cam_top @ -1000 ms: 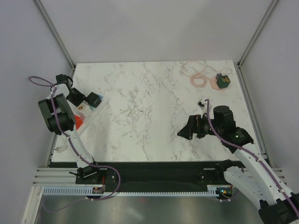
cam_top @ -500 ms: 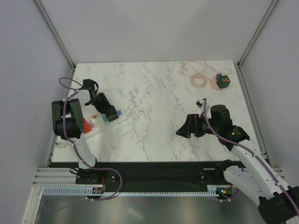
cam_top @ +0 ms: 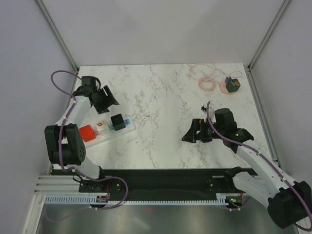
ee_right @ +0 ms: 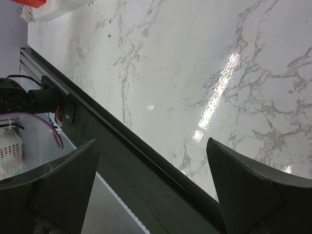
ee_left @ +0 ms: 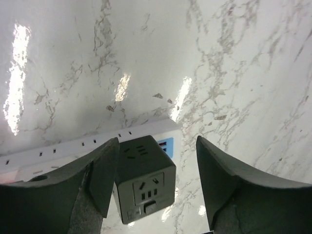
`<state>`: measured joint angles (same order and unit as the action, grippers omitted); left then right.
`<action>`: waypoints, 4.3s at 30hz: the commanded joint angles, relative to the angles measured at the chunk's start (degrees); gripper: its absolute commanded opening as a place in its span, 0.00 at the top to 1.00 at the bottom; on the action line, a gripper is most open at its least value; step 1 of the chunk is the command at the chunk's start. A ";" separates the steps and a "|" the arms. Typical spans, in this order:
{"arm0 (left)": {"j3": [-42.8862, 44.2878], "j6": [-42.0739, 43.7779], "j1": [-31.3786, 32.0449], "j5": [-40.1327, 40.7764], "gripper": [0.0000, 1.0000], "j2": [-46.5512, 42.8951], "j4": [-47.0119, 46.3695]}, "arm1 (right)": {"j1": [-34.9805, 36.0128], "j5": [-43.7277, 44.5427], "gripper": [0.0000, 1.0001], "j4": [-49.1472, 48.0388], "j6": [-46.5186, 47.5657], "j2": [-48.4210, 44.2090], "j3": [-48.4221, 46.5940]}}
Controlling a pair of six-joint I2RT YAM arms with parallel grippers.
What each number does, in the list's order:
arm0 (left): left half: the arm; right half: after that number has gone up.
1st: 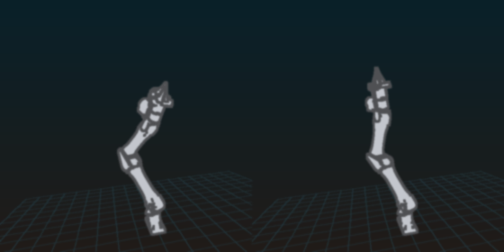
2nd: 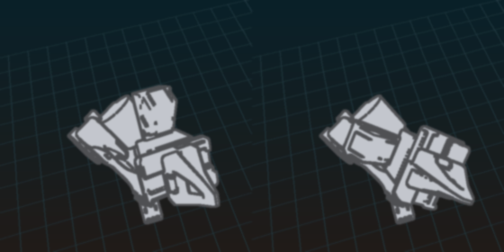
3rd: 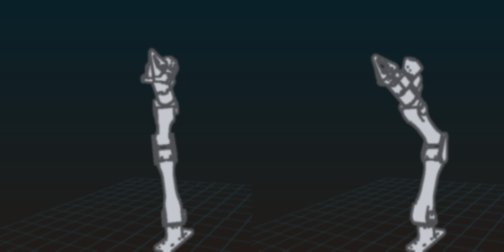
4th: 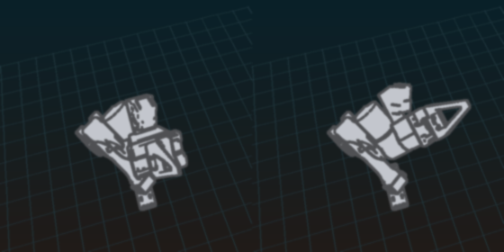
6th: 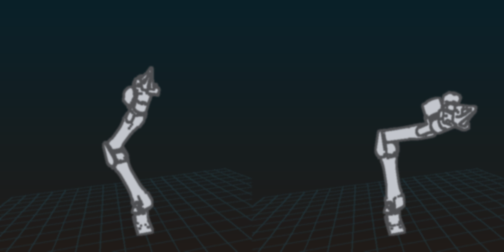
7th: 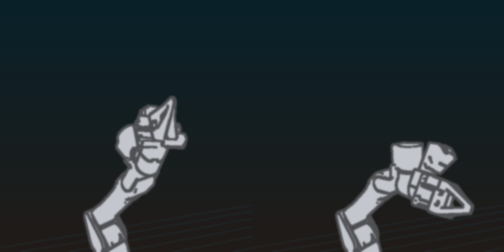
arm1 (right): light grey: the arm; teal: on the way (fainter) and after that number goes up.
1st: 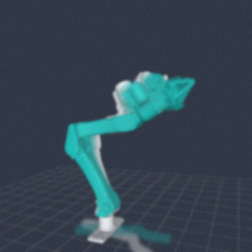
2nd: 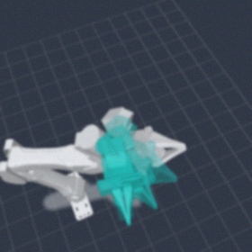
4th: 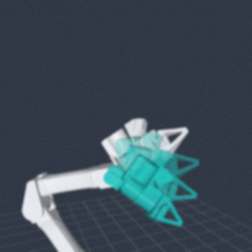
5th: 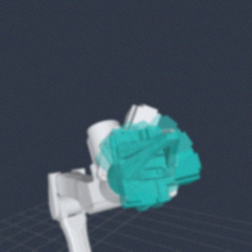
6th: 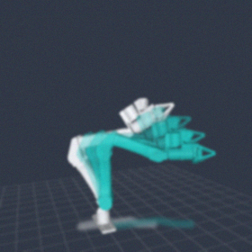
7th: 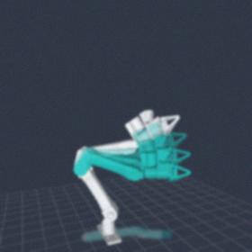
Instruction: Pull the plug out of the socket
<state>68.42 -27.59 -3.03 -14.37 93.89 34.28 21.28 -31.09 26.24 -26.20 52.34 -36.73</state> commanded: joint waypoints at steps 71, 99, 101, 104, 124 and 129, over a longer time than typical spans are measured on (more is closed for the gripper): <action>-0.13 -6.60 20.78 36.96 0.34 -2.30 10.89 | 0.34 9.48 0.02 0.04 2.82 8.31 -4.05; -12.87 -3.25 32.37 18.24 0.66 -13.73 5.71 | 7.81 2.53 0.02 -17.09 -5.00 24.48 -6.51; -14.01 -3.78 34.22 17.71 0.58 -14.87 5.71 | 9.30 2.70 0.02 -19.73 -6.84 26.05 -6.51; -14.55 -2.48 34.67 18.67 0.29 -16.01 5.62 | 11.59 2.88 0.02 -24.38 -9.22 29.03 -6.60; -13.40 3.07 34.67 22.01 0.40 -14.61 5.80 | 21.70 -3.71 0.28 -47.77 -14.94 52.51 -16.62; -13.49 3.16 34.75 21.58 0.48 -14.35 5.80 | 22.23 -4.24 0.48 -48.04 -14.15 54.27 -18.02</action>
<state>54.68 -26.04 31.27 7.55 79.57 40.58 43.05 -33.58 -18.24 -41.12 105.56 -52.07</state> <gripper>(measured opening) 0.679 0.532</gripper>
